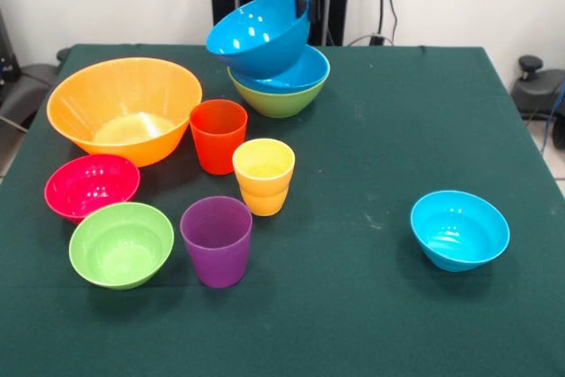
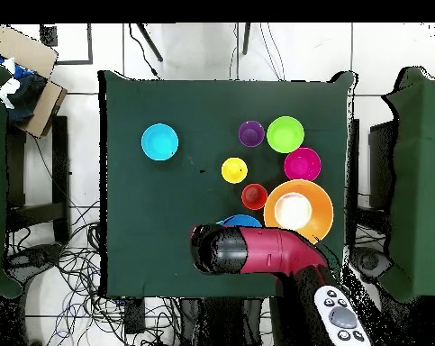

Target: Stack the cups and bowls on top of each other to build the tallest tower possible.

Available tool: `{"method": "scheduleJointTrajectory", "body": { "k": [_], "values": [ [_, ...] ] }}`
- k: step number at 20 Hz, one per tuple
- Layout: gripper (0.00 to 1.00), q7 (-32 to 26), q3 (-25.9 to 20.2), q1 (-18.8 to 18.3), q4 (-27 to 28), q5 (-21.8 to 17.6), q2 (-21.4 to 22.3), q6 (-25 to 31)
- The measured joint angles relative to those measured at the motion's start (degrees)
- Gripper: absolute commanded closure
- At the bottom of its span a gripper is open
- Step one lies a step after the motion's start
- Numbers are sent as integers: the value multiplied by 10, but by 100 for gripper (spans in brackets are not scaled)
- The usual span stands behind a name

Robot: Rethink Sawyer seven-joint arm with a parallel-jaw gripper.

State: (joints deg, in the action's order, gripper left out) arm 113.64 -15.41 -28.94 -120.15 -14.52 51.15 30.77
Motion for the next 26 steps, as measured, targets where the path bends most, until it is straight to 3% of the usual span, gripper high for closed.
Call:
{"method": "scheduleJointTrajectory", "body": {
  "k": [20,21,26],
  "values": [
    [100,0,18,38,-23,-1,0,-46],
    [0,0,21,45,-28,-1,0,-52],
    [0,0,25,49,-31,-1,1,-54]
  ]
}}
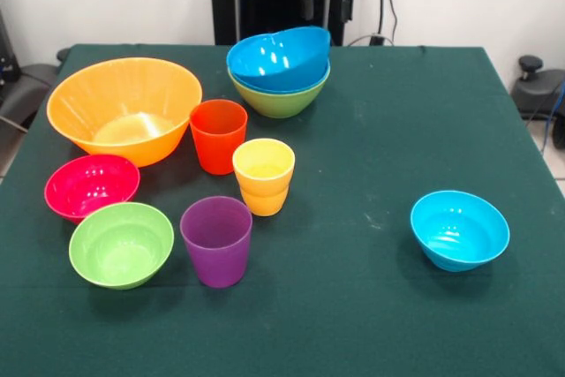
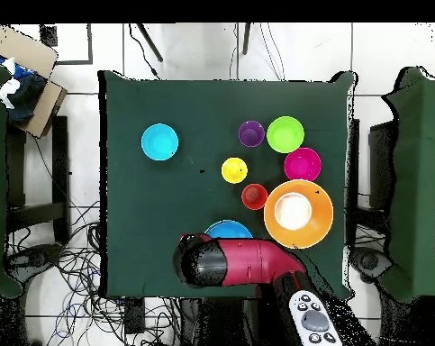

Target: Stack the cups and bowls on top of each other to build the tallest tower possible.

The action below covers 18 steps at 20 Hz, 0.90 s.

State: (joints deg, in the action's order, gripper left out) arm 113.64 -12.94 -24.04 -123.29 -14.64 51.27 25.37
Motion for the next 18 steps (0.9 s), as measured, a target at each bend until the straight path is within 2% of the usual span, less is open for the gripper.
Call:
{"method": "scheduleJointTrajectory", "body": {
  "k": [11,18],
  "values": [
    [0,0,25,12,-2,0,1,0],
    [0,0,27,20,-2,1,-2,-21]
  ]
}}
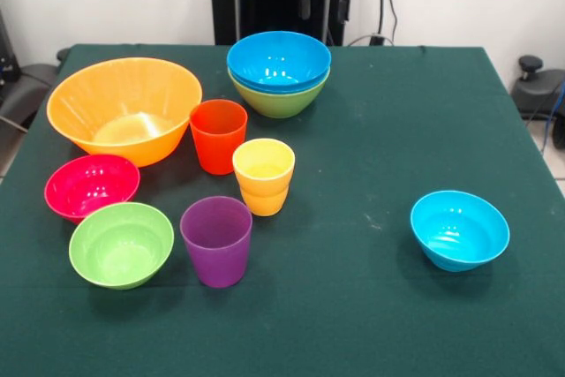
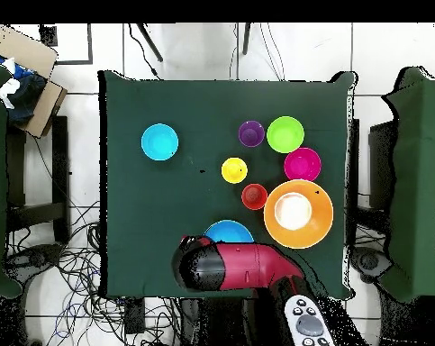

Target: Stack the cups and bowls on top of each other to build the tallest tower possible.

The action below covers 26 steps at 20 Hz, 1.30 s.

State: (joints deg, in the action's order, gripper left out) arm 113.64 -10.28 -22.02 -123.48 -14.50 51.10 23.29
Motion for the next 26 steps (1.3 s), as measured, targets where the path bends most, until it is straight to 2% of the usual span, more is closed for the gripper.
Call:
{"method": "scheduleJointTrajectory", "body": {
  "k": [6,12,18,26],
  "values": [
    [0,0,-5,9,17,8,-16,-1],
    [0,0,-16,14,70,9,-56,1],
    [0,0,-39,2,131,9,-105,15],
    [0,0,-58,-16,141,9,-117,28]
  ]
}}
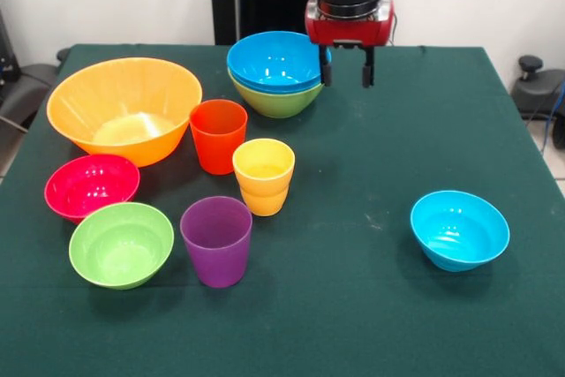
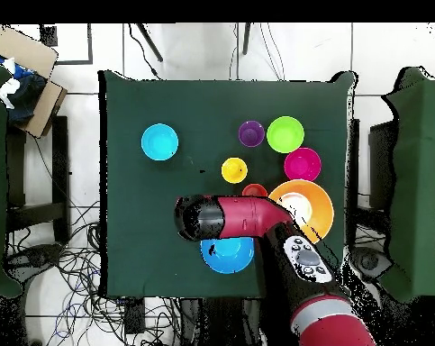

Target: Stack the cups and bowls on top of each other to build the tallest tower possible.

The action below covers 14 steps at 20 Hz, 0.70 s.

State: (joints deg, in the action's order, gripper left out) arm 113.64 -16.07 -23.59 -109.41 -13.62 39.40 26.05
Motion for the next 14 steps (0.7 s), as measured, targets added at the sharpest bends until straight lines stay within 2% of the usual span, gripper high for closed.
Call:
{"method": "scheduleJointTrajectory", "body": {
  "k": [6,14],
  "values": [
    [0,0,-6,-10,0,0,4,1],
    [0,0,-24,-18,-9,0,60,33]
  ]
}}
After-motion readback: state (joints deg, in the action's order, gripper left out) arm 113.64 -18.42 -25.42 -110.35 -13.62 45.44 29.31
